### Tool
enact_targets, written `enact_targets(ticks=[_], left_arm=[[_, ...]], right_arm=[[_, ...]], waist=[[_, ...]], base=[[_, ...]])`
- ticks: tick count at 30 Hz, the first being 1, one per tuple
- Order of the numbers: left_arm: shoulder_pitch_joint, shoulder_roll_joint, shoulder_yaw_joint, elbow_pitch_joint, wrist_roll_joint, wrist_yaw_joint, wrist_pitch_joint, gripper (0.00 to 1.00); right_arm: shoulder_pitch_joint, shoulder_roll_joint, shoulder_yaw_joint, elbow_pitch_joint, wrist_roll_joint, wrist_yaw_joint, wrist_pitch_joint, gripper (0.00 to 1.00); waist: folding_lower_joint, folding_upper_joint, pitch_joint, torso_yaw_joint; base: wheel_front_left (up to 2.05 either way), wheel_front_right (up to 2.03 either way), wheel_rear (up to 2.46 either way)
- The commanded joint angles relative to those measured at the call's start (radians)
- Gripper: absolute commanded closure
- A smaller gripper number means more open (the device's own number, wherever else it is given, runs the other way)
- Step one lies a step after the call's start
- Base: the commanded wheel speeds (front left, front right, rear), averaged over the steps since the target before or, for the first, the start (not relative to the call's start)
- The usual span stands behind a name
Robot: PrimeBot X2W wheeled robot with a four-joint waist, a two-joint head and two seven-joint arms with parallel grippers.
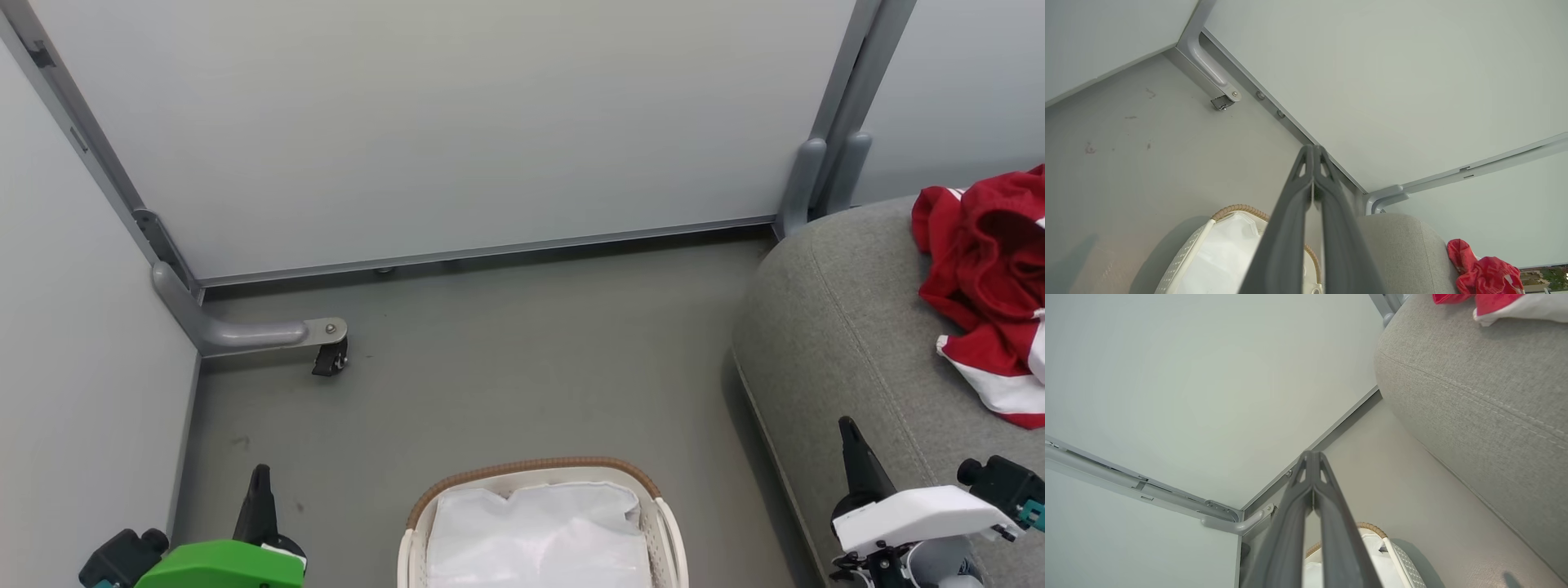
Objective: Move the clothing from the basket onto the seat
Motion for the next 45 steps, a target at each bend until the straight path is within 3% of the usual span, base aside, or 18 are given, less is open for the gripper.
enact_targets(ticks=[1,45], left_arm=[[-0.034,0.002,0.010,-0.016,-0.028,-0.006,0.009,1.00],[-0.093,0.003,0.090,-0.052,-0.401,-0.037,0.127,1.00]], right_arm=[[-0.026,-0.007,-0.006,-0.018,0.035,0.000,0.009,1.00],[-0.056,-0.011,-0.037,-0.050,0.491,-0.001,0.126,1.00]], waist=[[0.0000,-0.0001,0.001,-0.001],[0.0000,-0.0001,0.016,-0.024]], base=[[0.00,0.00,0.00],[0.00,0.00,0.00]])
